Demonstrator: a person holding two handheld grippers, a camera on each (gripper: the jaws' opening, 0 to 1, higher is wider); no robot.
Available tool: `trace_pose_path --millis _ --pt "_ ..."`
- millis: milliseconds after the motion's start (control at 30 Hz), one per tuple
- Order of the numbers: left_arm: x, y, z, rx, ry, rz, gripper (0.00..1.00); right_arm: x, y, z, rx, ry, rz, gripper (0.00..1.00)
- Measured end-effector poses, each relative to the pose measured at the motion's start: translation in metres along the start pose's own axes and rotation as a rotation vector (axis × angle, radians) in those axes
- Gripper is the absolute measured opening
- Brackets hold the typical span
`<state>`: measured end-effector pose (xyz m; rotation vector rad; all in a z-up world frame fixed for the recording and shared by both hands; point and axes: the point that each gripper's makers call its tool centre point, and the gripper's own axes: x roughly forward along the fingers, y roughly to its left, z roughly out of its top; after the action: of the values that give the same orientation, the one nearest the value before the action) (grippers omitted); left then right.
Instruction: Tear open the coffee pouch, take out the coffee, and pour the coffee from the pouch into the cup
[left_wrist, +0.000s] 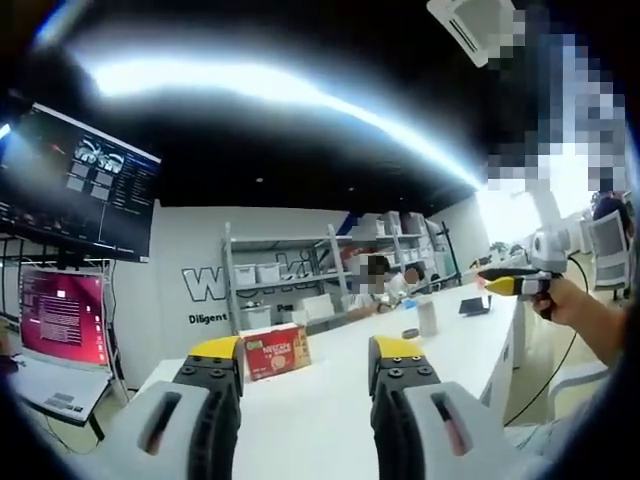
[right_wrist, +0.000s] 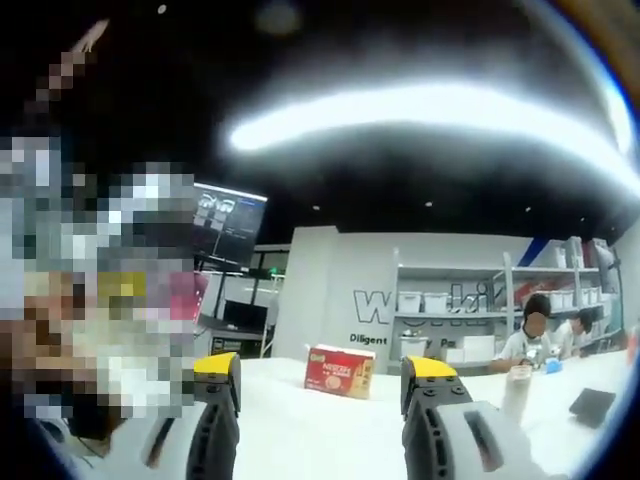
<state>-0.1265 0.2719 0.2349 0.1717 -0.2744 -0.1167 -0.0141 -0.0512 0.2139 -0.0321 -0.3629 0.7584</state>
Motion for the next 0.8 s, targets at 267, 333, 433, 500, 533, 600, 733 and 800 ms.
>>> trace_pose_path --millis 267,333,433,500,533,600,733,800 --pt "-0.001 -0.001 0.0 0.01 0.001 -0.001 0.53 -0.001 0.0 0.002 -0.001 -0.007 0.001 0.65" --pt "-0.002 0.0 0.0 0.009 0.001 0.002 0.53 -0.001 -0.002 0.0 0.002 -0.001 -0.001 0.65" --pt "-0.002 0.002 0.0 0.008 0.001 0.005 0.53 0.0 -0.003 -0.002 0.005 0.002 -0.002 0.65" --pt "-0.001 0.003 0.0 0.008 0.002 0.008 0.53 0.001 -0.002 -0.002 0.003 0.003 0.001 0.65" --pt "-0.001 0.003 0.0 0.008 0.002 0.009 0.53 0.001 -0.001 -0.003 0.005 0.005 0.003 0.65" --pt "-0.002 0.004 0.0 0.009 0.002 0.012 0.53 0.002 -0.001 -0.006 0.008 0.009 0.008 0.65" --pt "-0.004 0.005 0.003 0.016 -0.002 0.024 0.53 0.004 -0.004 -0.007 0.02 0.012 0.008 0.65" --pt "-0.003 0.006 0.002 0.014 -0.004 0.027 0.53 0.005 -0.005 -0.007 0.016 0.013 0.008 0.65"
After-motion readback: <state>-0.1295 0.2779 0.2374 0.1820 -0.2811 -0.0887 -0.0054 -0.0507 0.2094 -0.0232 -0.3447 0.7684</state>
